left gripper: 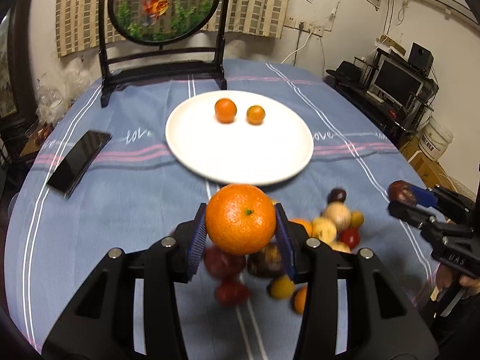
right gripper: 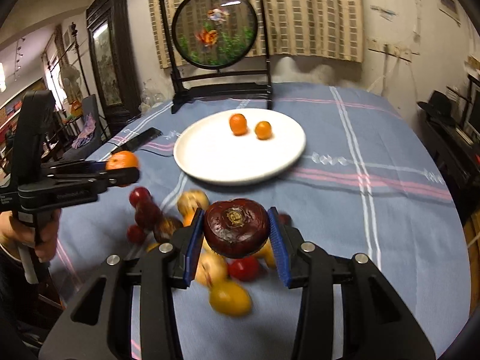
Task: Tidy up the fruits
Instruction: 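Carry both fruits onto the white plate and open both tools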
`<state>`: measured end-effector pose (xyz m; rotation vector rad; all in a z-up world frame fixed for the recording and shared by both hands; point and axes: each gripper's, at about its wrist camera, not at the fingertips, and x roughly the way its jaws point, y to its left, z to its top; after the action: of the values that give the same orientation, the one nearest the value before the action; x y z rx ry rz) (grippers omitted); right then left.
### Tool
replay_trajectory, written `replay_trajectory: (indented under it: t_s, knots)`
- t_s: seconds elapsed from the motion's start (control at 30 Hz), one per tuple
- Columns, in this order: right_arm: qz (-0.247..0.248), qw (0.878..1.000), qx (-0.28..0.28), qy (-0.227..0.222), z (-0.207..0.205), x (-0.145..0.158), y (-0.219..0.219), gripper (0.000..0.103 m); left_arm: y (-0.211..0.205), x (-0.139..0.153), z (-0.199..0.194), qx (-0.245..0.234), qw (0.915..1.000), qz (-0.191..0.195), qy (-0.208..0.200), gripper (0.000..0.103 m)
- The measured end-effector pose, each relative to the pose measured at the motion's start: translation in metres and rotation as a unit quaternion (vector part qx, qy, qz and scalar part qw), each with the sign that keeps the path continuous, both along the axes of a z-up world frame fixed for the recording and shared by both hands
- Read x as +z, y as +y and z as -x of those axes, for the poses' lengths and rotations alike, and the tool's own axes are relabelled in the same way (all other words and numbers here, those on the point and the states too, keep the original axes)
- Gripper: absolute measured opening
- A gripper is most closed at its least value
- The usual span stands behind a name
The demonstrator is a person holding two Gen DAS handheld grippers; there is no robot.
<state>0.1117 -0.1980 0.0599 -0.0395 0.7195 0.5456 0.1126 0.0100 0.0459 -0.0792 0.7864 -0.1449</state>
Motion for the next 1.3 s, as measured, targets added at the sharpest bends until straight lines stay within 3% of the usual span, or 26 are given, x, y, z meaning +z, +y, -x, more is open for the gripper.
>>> replay_trajectory:
  t_s: [0.27, 0.53, 0.63, 0.7, 0.77, 0.87, 1.07, 1.3]
  knots:
    - [0.02, 0.999, 0.005, 0.03, -0.075, -0.003, 0.04, 0.043, 0.002, 0.0, -0.064, 0.014, 0.9999, -0.002, 0.001, 0.044]
    - [0.053, 0.996, 0.004, 0.076, -0.125, -0.037, 0.069, 0.043, 0.004, -0.045, -0.116, 0.041, 0.9977, 0.01, 0.054, 0.044]
    - [0.044, 0.995, 0.013, 0.086, -0.133, -0.046, 0.072, 0.043, 0.008, -0.054, -0.124, 0.043, 0.997, 0.017, 0.061, 0.044]
    - [0.046, 0.994, 0.021, 0.096, -0.136, -0.052, 0.074, 0.05, 0.013, -0.058, -0.126, 0.055, 0.9962, 0.027, 0.061, 0.048]
    - [0.044, 0.994, 0.013, 0.098, -0.136, -0.054, 0.073, 0.072, 0.016, -0.058, -0.125, 0.059, 0.9963, 0.035, 0.051, 0.061]
    - [0.036, 0.995, 0.01, 0.09, -0.133, -0.053, 0.068, 0.072, 0.011, -0.049, -0.116, 0.067, 0.9975, 0.015, 0.018, 0.075]
    - [0.021, 0.996, -0.006, 0.084, -0.126, -0.05, 0.052, 0.072, 0.002, -0.035, -0.093, 0.057, 0.9979, -0.02, -0.024, 0.08]
    - [0.008, 0.997, -0.014, 0.079, -0.114, -0.047, 0.035, 0.072, 0.006, -0.04, -0.075, 0.054, 0.9978, -0.034, -0.015, 0.082]
